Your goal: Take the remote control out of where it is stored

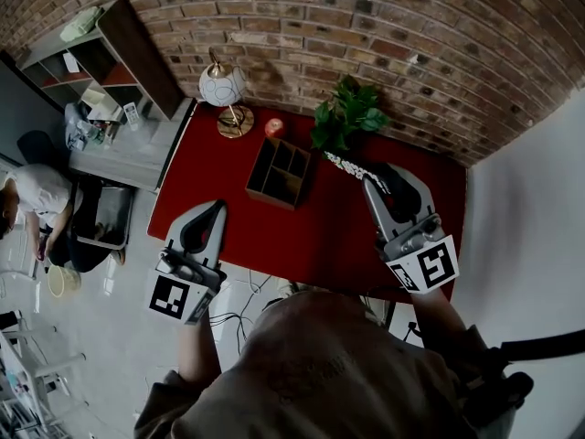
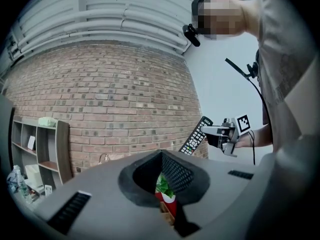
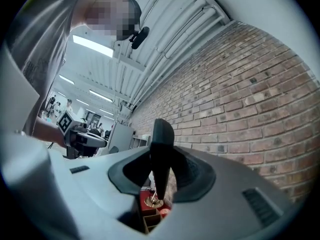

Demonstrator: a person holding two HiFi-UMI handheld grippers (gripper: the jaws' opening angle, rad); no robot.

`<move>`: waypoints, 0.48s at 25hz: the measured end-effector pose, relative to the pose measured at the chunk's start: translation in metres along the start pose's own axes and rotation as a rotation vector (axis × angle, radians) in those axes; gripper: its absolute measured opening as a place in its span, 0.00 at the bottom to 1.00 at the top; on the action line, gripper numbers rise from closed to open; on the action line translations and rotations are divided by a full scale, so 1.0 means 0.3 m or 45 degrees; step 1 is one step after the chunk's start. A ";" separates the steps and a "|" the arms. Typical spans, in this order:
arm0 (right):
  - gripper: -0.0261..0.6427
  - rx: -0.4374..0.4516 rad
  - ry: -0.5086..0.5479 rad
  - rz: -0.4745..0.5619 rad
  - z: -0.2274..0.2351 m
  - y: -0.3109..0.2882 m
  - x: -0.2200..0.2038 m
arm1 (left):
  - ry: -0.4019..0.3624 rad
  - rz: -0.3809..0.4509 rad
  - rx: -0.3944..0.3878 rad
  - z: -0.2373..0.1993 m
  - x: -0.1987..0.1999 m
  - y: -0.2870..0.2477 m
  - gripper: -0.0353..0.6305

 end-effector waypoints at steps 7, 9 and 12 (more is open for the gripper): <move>0.21 -0.042 0.032 -0.056 -0.074 -0.026 -0.033 | 0.037 0.009 -0.058 -0.038 -0.078 0.041 0.05; 0.21 -0.050 0.037 -0.067 -0.092 -0.031 -0.035 | 0.060 0.008 -0.067 -0.043 -0.091 0.050 0.05; 0.21 -0.050 0.052 -0.082 -0.118 -0.042 -0.028 | 0.084 0.010 -0.082 -0.055 -0.092 0.063 0.05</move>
Point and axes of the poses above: the fingertips, and each gripper's own axes: y backward along the fingers, z to its right, x out of its top, the point moved 10 cm from there along y, backward along the fingers, and after that the axes turned 13 degrees about z, right-handed, at the moved point
